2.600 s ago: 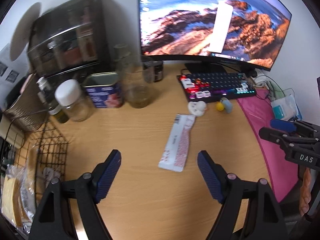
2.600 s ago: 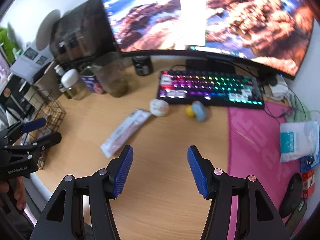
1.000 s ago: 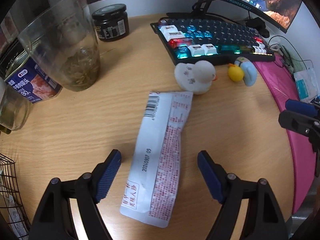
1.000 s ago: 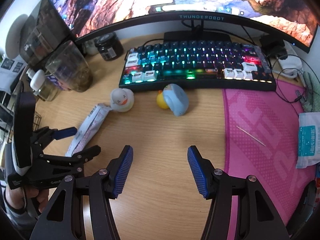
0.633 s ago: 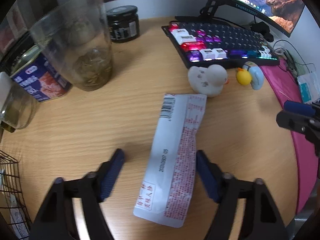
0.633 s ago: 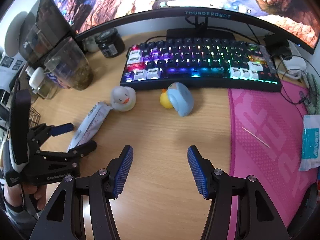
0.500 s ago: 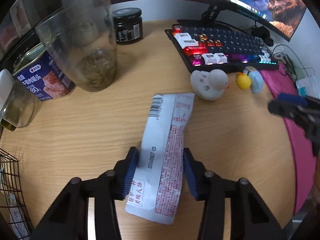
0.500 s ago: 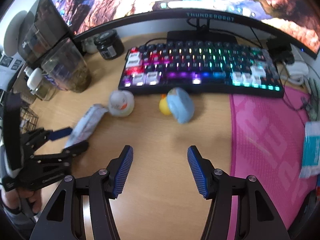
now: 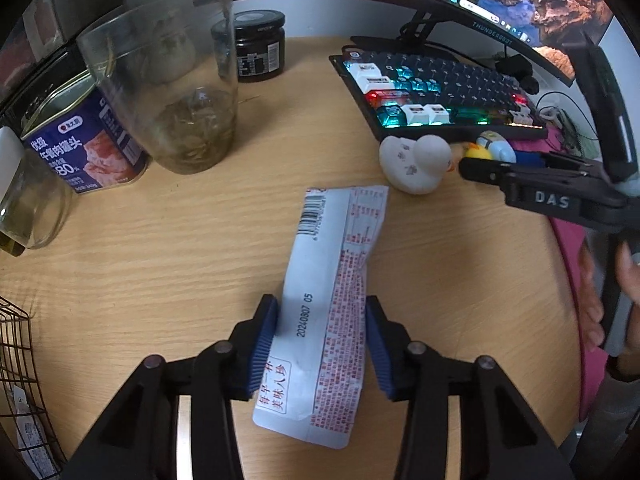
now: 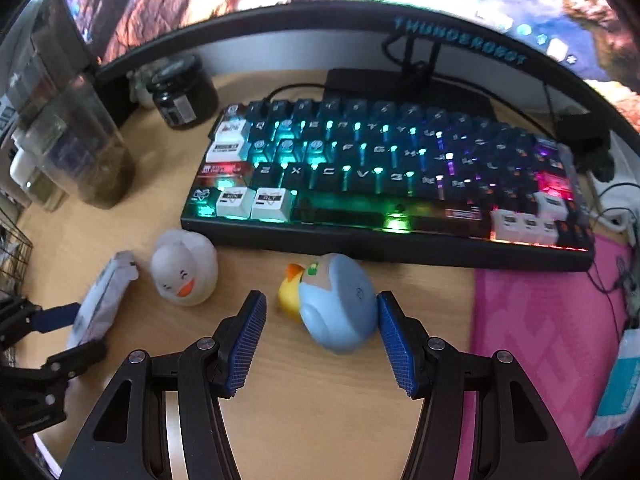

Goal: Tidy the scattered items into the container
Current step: 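Grasp the white printed sachet with the left gripper while the right gripper grasps the blue duck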

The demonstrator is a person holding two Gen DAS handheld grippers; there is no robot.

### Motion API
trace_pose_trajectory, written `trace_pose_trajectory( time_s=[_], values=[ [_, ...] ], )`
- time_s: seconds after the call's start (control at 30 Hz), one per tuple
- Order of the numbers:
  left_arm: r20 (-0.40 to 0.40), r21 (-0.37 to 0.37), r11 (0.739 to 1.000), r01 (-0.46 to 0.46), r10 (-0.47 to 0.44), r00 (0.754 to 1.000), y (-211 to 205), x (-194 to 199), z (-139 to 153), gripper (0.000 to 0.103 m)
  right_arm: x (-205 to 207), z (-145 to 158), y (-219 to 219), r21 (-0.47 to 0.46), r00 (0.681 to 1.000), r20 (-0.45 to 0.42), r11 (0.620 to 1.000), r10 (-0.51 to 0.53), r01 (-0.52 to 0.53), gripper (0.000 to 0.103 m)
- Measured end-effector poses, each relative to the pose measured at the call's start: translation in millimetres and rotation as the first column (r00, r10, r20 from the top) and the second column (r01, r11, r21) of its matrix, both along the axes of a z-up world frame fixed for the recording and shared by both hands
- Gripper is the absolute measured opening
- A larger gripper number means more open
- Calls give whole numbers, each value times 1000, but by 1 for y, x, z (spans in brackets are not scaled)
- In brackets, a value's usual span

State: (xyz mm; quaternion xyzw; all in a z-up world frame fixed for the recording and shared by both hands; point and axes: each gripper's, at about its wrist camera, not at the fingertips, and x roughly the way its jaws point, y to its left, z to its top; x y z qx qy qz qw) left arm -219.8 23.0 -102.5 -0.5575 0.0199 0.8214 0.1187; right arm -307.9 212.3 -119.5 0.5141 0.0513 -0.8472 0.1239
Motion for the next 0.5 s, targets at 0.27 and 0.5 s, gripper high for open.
trace_pose_trajectory(
  time_s=[0.27,0.5],
  values=[
    [-31,12,1000,-15,16,999,-8,5,15,43,8,5,-3,-1,1000,6,1000,-20,20,51],
    [-38,-11,1000,-8,7,999,-10,12,20,43,32,28,3,-19,999,-26,999,-31,30,51]
  ],
)
